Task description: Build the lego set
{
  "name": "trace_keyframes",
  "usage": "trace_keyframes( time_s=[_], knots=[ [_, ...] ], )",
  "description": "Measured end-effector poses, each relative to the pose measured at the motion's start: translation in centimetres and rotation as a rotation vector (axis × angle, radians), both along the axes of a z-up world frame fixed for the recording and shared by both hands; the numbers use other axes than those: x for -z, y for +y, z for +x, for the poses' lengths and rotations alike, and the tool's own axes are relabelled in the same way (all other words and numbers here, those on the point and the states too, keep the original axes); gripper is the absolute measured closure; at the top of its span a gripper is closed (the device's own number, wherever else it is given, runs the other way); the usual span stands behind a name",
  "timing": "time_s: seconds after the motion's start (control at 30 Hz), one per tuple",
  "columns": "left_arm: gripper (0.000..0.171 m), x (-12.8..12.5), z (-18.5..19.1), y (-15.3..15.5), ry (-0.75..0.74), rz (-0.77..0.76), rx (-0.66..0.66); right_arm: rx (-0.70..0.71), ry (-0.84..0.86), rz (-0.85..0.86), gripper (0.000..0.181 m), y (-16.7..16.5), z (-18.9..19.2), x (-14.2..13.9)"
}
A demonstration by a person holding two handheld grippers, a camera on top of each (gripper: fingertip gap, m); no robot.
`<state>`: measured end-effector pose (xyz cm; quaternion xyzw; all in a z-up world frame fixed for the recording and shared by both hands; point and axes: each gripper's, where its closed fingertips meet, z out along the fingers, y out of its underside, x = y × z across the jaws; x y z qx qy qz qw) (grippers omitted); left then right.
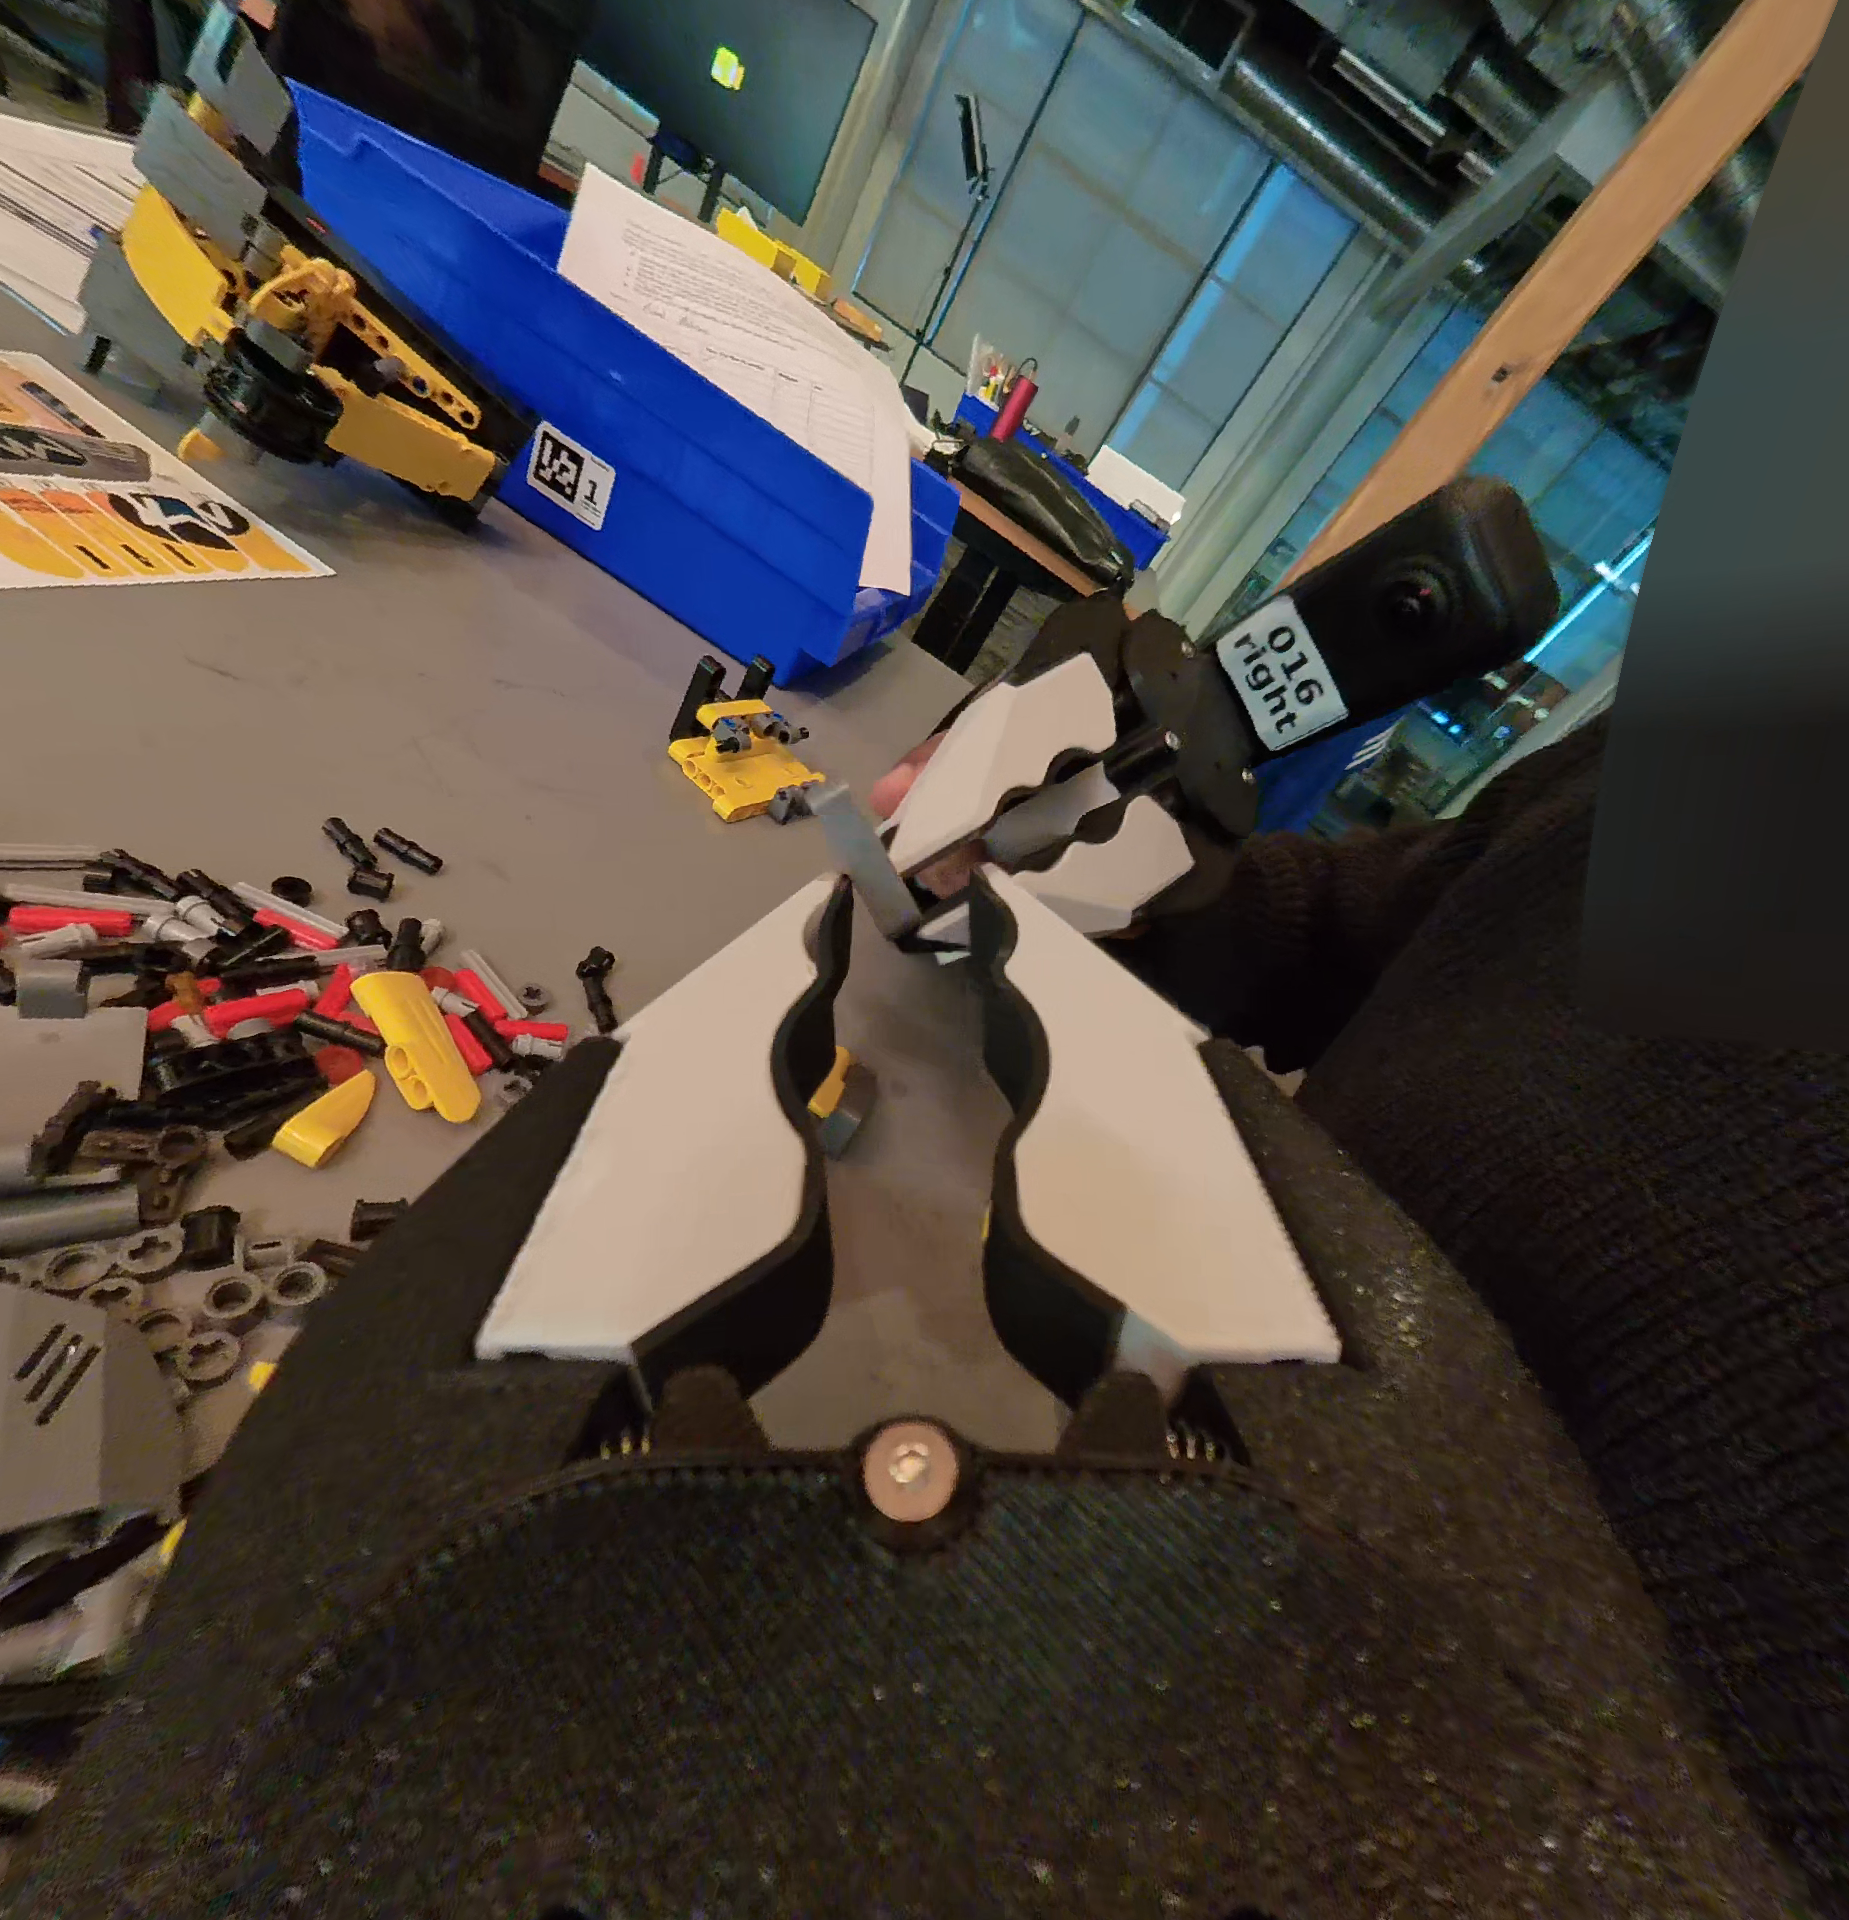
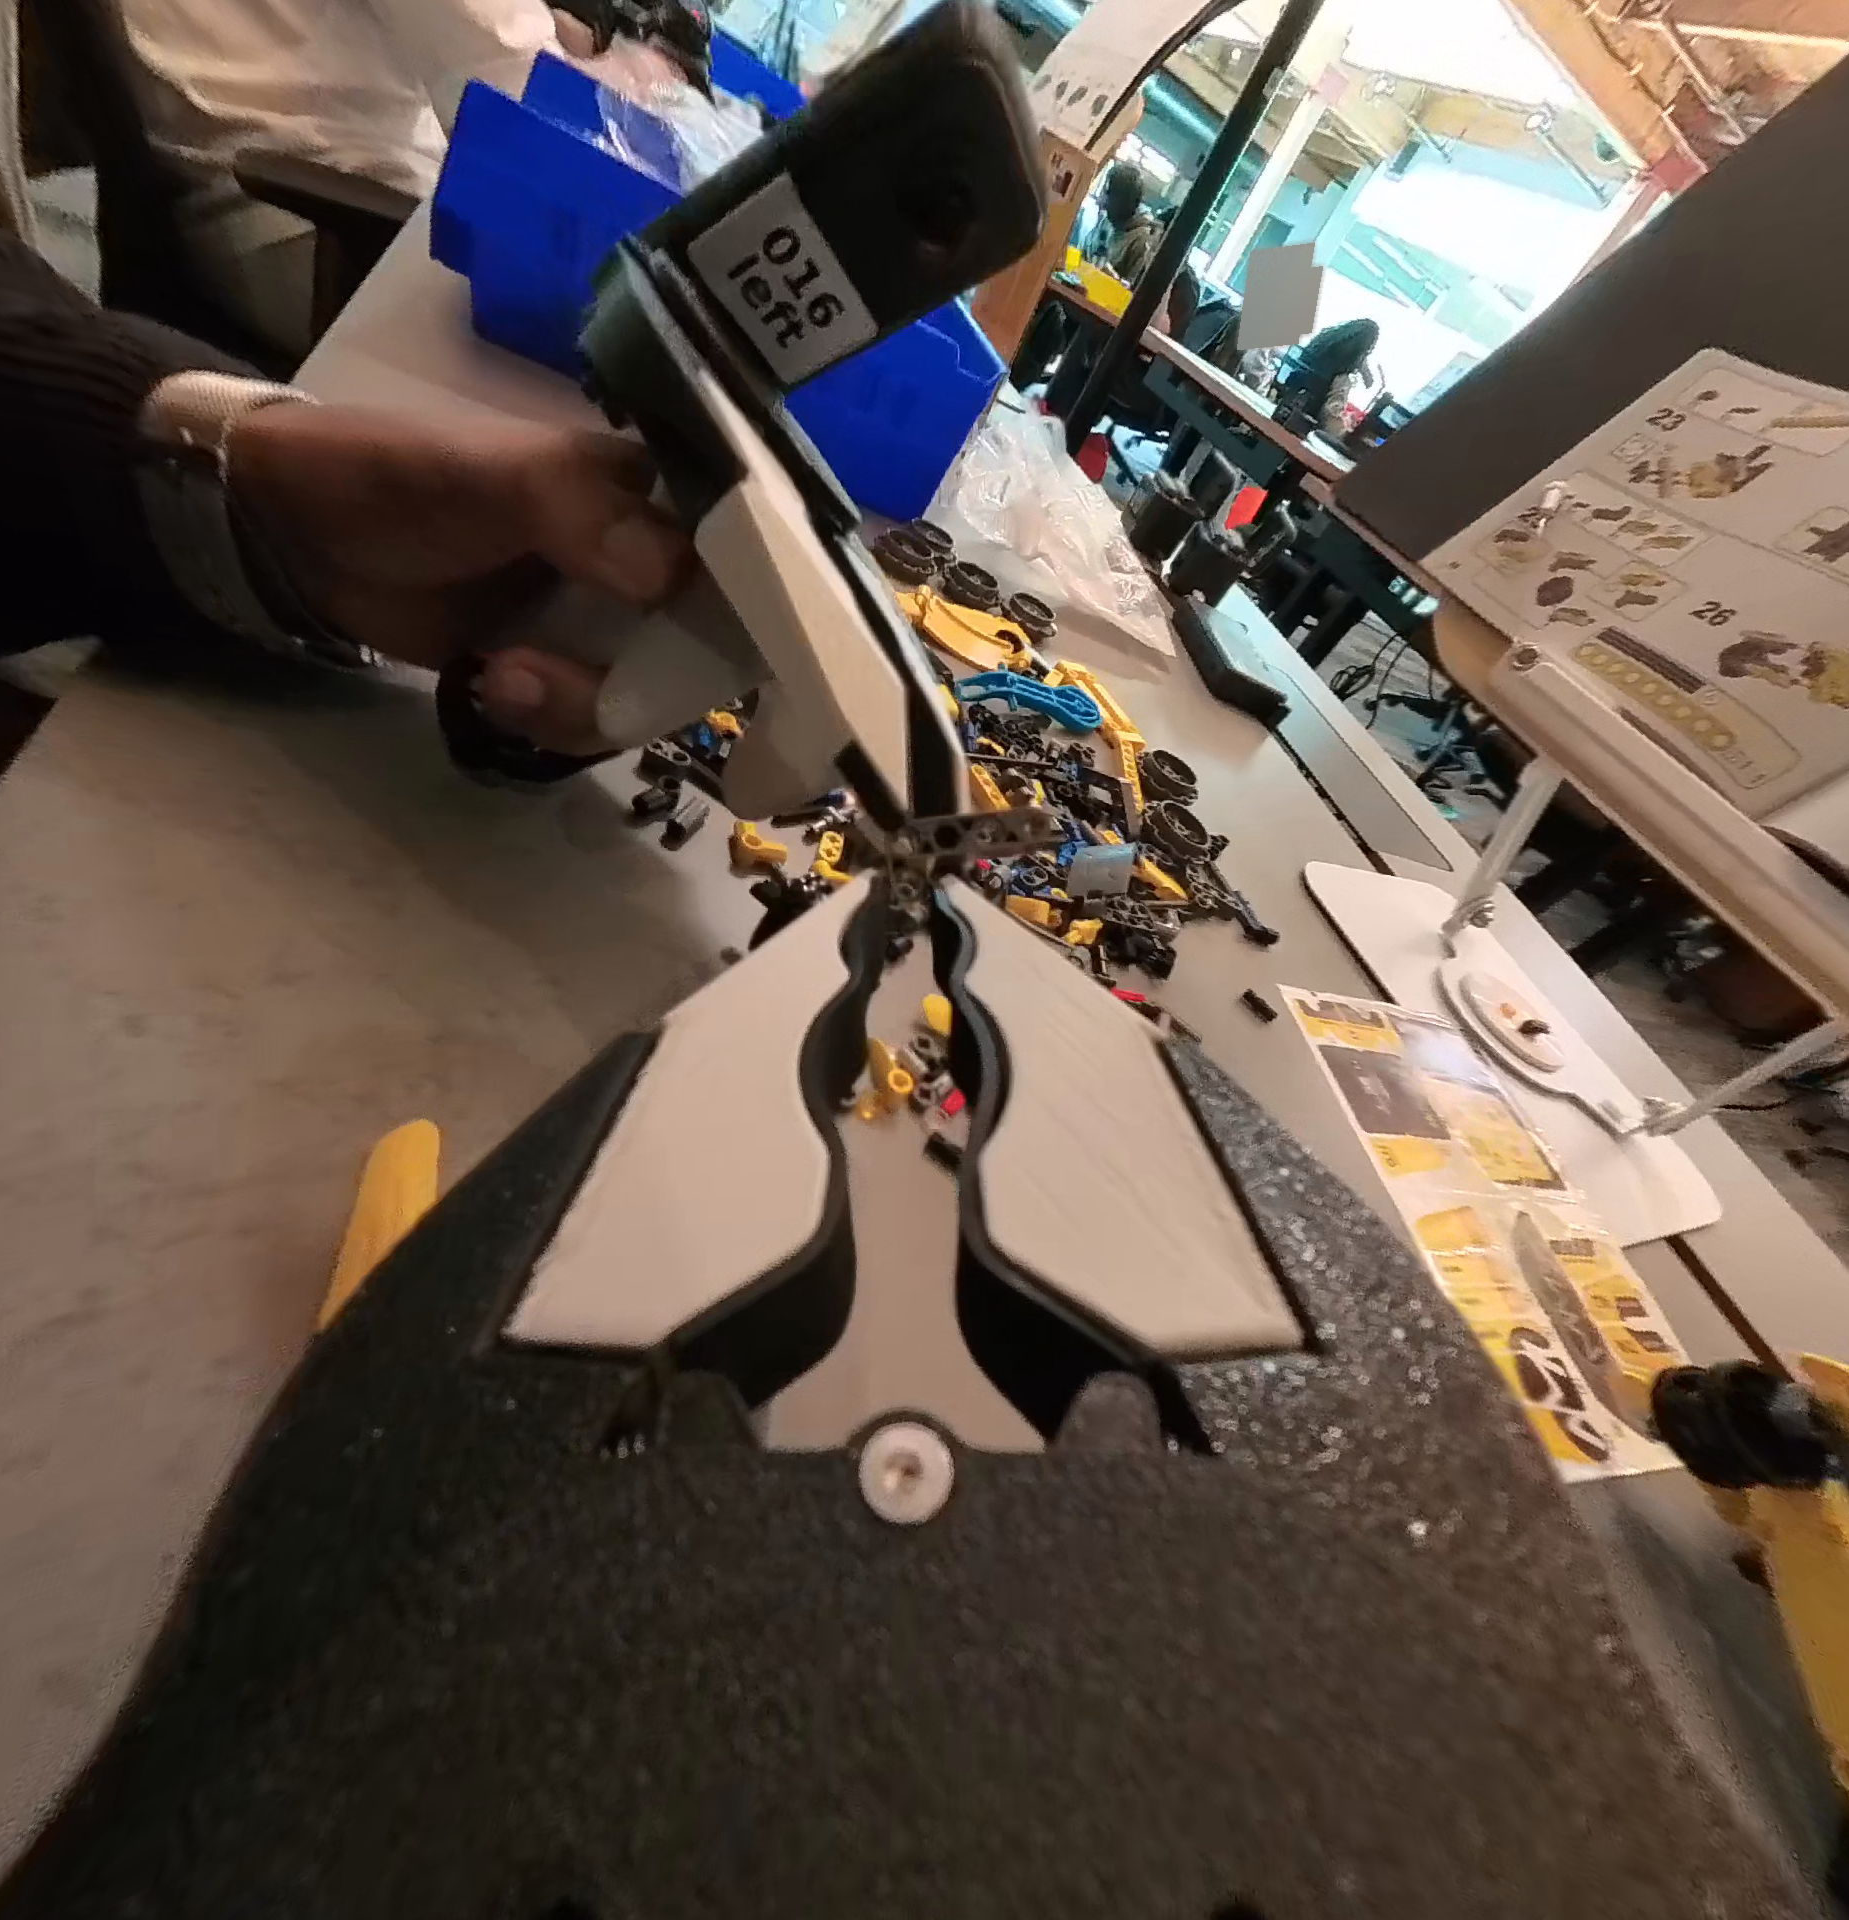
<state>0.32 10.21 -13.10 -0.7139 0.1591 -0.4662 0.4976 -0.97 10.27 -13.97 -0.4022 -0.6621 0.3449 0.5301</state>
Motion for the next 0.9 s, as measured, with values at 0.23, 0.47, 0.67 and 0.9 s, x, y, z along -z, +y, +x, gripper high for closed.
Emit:
trace_keyframes(
  time_s=[0.23,0.47,0.67,0.9],
  knots=[
    [0.163,0.3,-0.2,0.0,-0.004,-0.022,-0.004,-0.003,-0.016,0.05,0.174,-0.2,0.0,0.4],
    [0.164,0.9,-0.3,0.1,0.054,-0.022,-0.024,-0.008,-0.077,0.049,0.162,-0.5,-0.2,1.6],
    [0.165,1.2,-0.1,-0.1,0.107,-0.012,-0.018,-0.059,-0.048,-0.307,0.149,0.7,1.0,-0.7],
    [0.165,2.9,2.1,-1.4,0.248,-0.025,0.104,-0.221,-0.113,-0.619,0.145,0.0,2.8,-1.3]
  ],
)
